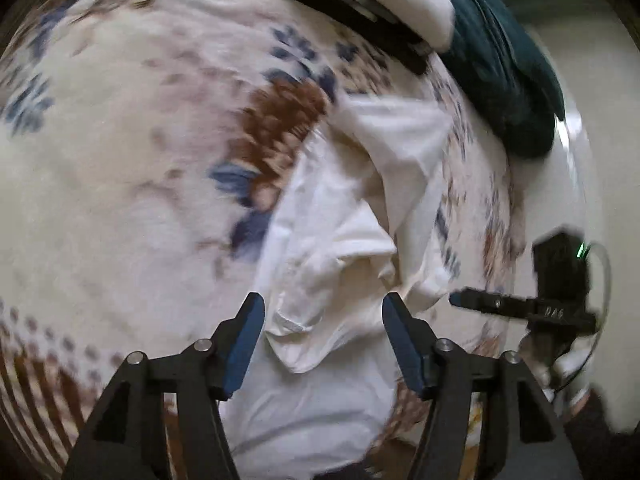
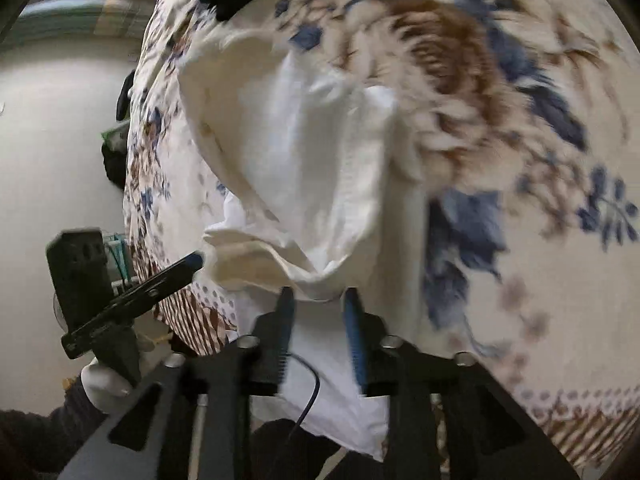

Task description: Fold small clothes

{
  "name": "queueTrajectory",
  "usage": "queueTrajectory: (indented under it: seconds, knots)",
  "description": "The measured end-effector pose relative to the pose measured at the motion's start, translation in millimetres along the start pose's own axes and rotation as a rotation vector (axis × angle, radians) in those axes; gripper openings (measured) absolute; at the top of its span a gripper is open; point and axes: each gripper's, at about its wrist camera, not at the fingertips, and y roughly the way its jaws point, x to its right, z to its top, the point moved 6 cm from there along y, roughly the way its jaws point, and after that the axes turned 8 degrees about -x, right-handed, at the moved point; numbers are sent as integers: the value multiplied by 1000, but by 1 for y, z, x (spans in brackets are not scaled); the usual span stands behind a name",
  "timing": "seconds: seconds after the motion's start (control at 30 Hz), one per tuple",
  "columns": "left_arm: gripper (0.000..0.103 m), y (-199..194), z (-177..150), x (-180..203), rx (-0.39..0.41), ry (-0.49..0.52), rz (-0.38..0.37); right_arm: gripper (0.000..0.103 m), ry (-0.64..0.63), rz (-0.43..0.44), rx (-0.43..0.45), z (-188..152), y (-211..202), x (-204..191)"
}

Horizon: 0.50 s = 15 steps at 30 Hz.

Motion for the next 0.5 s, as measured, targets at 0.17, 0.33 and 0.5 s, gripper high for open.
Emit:
queueTrajectory:
  seconds: [0.17, 0.33, 0.5]
  knots:
    - [60, -22, 60, 13, 93, -57, -54, 51, 149, 124, 139, 25, -35, 22]
    - [60, -6, 121, 56, 86, 68, 25, 52, 211, 217, 164, 94, -12, 15]
    - [60, -8, 141, 68, 87, 116, 68, 38, 65, 218, 158, 115, 2, -37]
